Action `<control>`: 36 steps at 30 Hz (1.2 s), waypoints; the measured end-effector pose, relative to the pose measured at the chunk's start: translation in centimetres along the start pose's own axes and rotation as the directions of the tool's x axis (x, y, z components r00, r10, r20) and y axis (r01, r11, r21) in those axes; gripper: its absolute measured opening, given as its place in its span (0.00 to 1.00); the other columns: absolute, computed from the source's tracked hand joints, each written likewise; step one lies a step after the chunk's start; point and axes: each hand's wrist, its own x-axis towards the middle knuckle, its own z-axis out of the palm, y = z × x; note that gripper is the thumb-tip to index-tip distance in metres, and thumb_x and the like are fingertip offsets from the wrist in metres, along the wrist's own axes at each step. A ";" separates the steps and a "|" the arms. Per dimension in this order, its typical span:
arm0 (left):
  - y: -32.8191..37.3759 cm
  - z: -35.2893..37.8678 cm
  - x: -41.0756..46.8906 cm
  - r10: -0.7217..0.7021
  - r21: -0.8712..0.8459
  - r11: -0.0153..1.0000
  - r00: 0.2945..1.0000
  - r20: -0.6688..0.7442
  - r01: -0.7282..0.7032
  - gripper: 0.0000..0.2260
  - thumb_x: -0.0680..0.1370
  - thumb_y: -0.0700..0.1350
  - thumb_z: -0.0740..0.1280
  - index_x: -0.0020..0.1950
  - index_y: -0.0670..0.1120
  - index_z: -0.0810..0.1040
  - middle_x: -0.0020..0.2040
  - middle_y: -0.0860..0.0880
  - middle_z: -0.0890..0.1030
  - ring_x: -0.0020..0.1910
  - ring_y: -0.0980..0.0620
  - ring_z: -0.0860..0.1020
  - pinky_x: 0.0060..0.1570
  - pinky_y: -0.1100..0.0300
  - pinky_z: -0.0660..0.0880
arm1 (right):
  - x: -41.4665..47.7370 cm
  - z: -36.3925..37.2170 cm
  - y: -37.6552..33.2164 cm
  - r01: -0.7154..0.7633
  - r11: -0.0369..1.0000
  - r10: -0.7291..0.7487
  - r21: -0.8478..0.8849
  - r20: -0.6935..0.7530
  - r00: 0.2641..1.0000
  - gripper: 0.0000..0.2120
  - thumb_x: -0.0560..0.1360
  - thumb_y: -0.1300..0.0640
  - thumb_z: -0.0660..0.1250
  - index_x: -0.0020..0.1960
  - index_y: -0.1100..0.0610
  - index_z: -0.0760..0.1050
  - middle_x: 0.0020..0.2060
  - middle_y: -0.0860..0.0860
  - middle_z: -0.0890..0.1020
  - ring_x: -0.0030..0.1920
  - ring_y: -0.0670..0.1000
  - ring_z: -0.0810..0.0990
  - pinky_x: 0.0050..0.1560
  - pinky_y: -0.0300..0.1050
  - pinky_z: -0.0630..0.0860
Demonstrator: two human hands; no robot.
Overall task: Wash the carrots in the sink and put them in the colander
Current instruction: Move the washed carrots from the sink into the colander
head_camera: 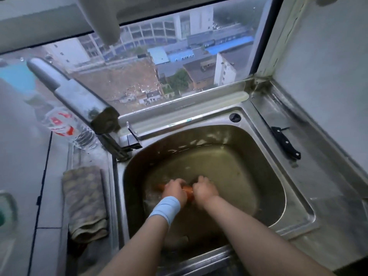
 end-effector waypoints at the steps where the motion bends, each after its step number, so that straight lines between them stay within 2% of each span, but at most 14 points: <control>1: 0.1 -0.2 -0.3 -0.044 -0.056 0.997 0.999 0.004 0.044 0.17 0.79 0.40 0.63 0.65 0.51 0.78 0.65 0.46 0.79 0.64 0.45 0.77 0.67 0.56 0.71 | -0.4 -0.4 0.1 -0.006 1.000 0.006 -0.030 0.006 1.000 0.24 0.77 0.51 0.70 0.70 0.58 0.74 0.71 0.58 0.66 0.71 0.61 0.67 0.72 0.53 0.67; 4: 1.2 -1.3 -2.2 -0.138 -0.189 0.970 0.986 0.096 0.154 0.15 0.80 0.45 0.65 0.67 0.47 0.76 0.63 0.43 0.81 0.60 0.43 0.79 0.59 0.55 0.74 | -2.9 -2.9 0.4 -0.085 0.996 0.085 0.000 0.000 0.996 0.24 0.74 0.48 0.72 0.67 0.55 0.77 0.68 0.56 0.70 0.69 0.59 0.70 0.71 0.53 0.69; 7: 3.0 -2.2 -4.8 -0.140 -0.258 0.948 0.970 0.197 0.189 0.18 0.78 0.47 0.67 0.66 0.42 0.77 0.57 0.40 0.83 0.56 0.41 0.82 0.58 0.52 0.78 | -6.2 -5.5 1.0 -0.197 0.970 0.198 0.139 0.009 0.980 0.17 0.69 0.46 0.72 0.56 0.52 0.83 0.55 0.53 0.82 0.60 0.57 0.80 0.66 0.52 0.74; 12: 6.1 -2.1 -7.2 -0.021 -0.454 0.873 0.945 0.327 0.177 0.25 0.71 0.50 0.66 0.64 0.39 0.77 0.57 0.36 0.82 0.56 0.37 0.82 0.59 0.44 0.79 | -11.9 -9.1 2.5 -0.239 0.821 0.227 0.518 0.089 0.970 0.14 0.71 0.47 0.73 0.46 0.57 0.79 0.39 0.52 0.83 0.39 0.53 0.83 0.34 0.40 0.74; 14: 8.1 -3.8 -10.4 0.032 -0.486 0.865 0.953 0.302 0.125 0.18 0.75 0.49 0.66 0.63 0.44 0.77 0.59 0.39 0.82 0.57 0.39 0.81 0.59 0.49 0.79 | -14.2 -10.5 2.7 -0.251 0.719 0.208 0.648 0.144 0.967 0.14 0.73 0.51 0.73 0.52 0.57 0.72 0.41 0.55 0.81 0.34 0.51 0.79 0.29 0.41 0.73; 16: 9.1 -4.6 -11.8 0.068 -0.493 0.866 0.959 0.276 0.081 0.13 0.78 0.51 0.67 0.61 0.49 0.76 0.60 0.44 0.82 0.55 0.44 0.82 0.57 0.54 0.78 | -16.0 -11.7 3.0 -0.222 0.658 0.175 0.719 0.141 0.974 0.21 0.73 0.52 0.72 0.60 0.57 0.67 0.46 0.58 0.82 0.35 0.52 0.80 0.30 0.45 0.76; 19: 10.4 -5.7 -12.6 0.087 -0.601 0.793 0.959 0.270 0.097 0.27 0.73 0.53 0.70 0.70 0.46 0.73 0.59 0.42 0.82 0.55 0.42 0.82 0.57 0.46 0.80 | -18.4 -14.2 2.8 -0.107 0.635 0.100 0.765 0.056 0.993 0.10 0.79 0.53 0.67 0.58 0.54 0.73 0.47 0.58 0.83 0.41 0.55 0.81 0.43 0.57 0.82; 22: 12.5 -9.0 -15.6 0.171 -0.671 0.740 0.956 0.237 0.034 0.15 0.81 0.44 0.68 0.65 0.47 0.69 0.60 0.40 0.79 0.54 0.42 0.81 0.48 0.48 0.82 | -20.0 -15.8 2.1 0.041 0.663 0.116 0.748 -0.157 0.981 0.02 0.82 0.53 0.62 0.50 0.48 0.73 0.44 0.50 0.82 0.42 0.51 0.81 0.44 0.52 0.81; 24: 13.3 -9.9 -16.0 0.227 -0.605 0.792 0.959 0.167 -0.082 0.13 0.81 0.43 0.68 0.63 0.51 0.69 0.58 0.42 0.80 0.48 0.45 0.82 0.40 0.54 0.82 | -20.2 -15.8 2.2 0.061 0.719 0.189 0.692 -0.280 0.941 0.06 0.81 0.46 0.62 0.56 0.46 0.70 0.46 0.48 0.81 0.44 0.49 0.82 0.45 0.50 0.81; 26: 13.6 -10.0 -16.4 0.268 -0.468 0.866 0.954 0.137 -0.176 0.14 0.80 0.43 0.67 0.64 0.48 0.71 0.56 0.42 0.81 0.42 0.47 0.81 0.38 0.54 0.82 | -20.3 -15.2 2.3 -0.050 0.740 0.232 0.671 -0.186 0.955 0.11 0.81 0.43 0.61 0.58 0.49 0.70 0.46 0.51 0.81 0.43 0.51 0.82 0.40 0.49 0.81; 29: 13.3 -9.6 -16.9 0.282 -0.291 0.929 0.947 0.156 -0.229 0.19 0.80 0.43 0.65 0.70 0.41 0.71 0.62 0.38 0.80 0.47 0.44 0.80 0.52 0.47 0.82 | -21.2 -14.6 2.4 -0.213 0.778 0.275 0.591 -0.015 0.961 0.20 0.82 0.40 0.59 0.52 0.57 0.76 0.40 0.54 0.80 0.37 0.55 0.80 0.30 0.43 0.73; 32: 13.0 -9.7 -16.5 0.289 -0.318 0.914 0.954 0.076 -0.251 0.20 0.80 0.45 0.64 0.72 0.41 0.71 0.65 0.39 0.78 0.54 0.42 0.80 0.59 0.44 0.79 | -21.5 -14.9 2.6 -0.078 0.750 0.342 0.656 -0.284 0.896 0.20 0.84 0.42 0.57 0.67 0.54 0.71 0.48 0.51 0.81 0.40 0.49 0.78 0.34 0.44 0.70; 33: 13.0 -9.9 -16.4 0.272 -0.341 0.910 0.960 0.064 -0.235 0.21 0.80 0.46 0.64 0.72 0.41 0.71 0.66 0.39 0.78 0.54 0.43 0.78 0.62 0.43 0.77 | -21.6 -15.3 2.8 -0.095 0.748 0.352 0.657 -0.271 0.896 0.20 0.84 0.42 0.57 0.67 0.54 0.70 0.49 0.52 0.81 0.40 0.49 0.78 0.34 0.43 0.71; 36: 12.7 -9.9 -16.7 0.264 -0.316 0.924 0.957 0.116 -0.216 0.19 0.80 0.44 0.64 0.70 0.39 0.73 0.62 0.38 0.79 0.50 0.44 0.76 0.61 0.42 0.77 | -22.2 -15.9 2.8 -0.228 0.704 0.344 0.673 -0.043 0.938 0.26 0.79 0.32 0.59 0.51 0.56 0.75 0.39 0.54 0.78 0.32 0.53 0.76 0.33 0.41 0.71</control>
